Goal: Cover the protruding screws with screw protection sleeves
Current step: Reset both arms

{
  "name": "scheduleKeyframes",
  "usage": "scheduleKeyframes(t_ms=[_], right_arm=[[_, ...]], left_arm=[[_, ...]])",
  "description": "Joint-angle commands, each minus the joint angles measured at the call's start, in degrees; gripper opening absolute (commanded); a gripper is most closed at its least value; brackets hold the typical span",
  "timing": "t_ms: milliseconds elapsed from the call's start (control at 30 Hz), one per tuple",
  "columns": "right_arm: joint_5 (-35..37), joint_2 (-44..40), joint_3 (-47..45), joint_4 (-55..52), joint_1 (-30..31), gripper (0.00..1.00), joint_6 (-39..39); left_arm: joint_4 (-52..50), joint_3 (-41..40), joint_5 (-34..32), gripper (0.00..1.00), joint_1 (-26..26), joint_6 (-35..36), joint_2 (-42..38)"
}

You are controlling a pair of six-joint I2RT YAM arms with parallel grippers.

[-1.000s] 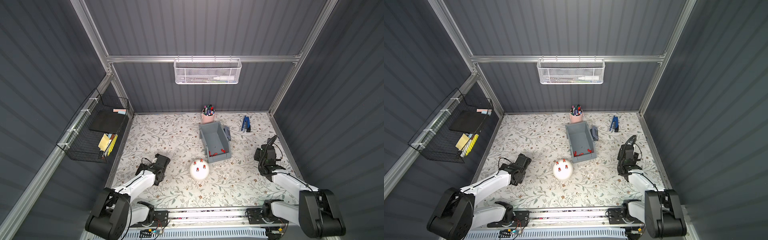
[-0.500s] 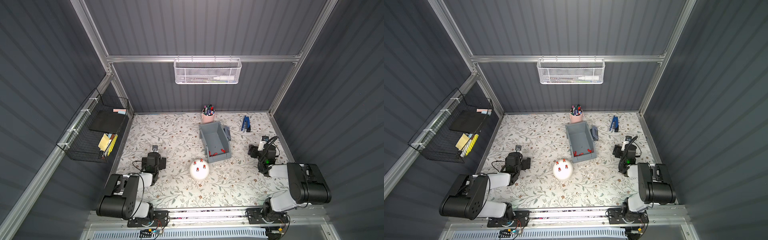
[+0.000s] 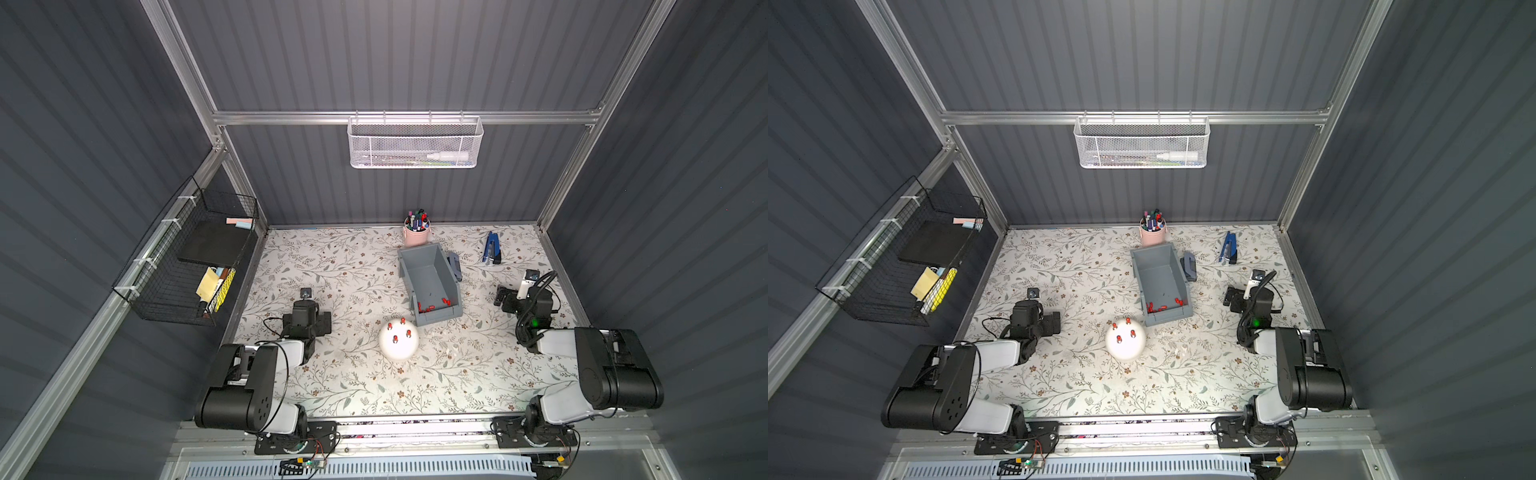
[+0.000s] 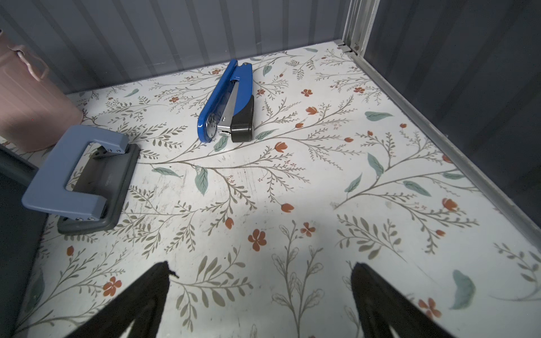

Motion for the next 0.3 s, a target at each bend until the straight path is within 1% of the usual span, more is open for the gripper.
scheduleKeyframes(t_ms=[0,267], right_arm=[[-1.4,0.1,2.2,-1.4,0.3,0.99,-0.6],[-2.1,-0.3,1.4,-0.4,0.4,0.99,-1.1]], left_arm=[[-16.2,-3.1,-0.4,0.99,0.4,1.9,3.1],[-16.2,-3.3,-1.0,0.99,0.4,1.8,3.0]])
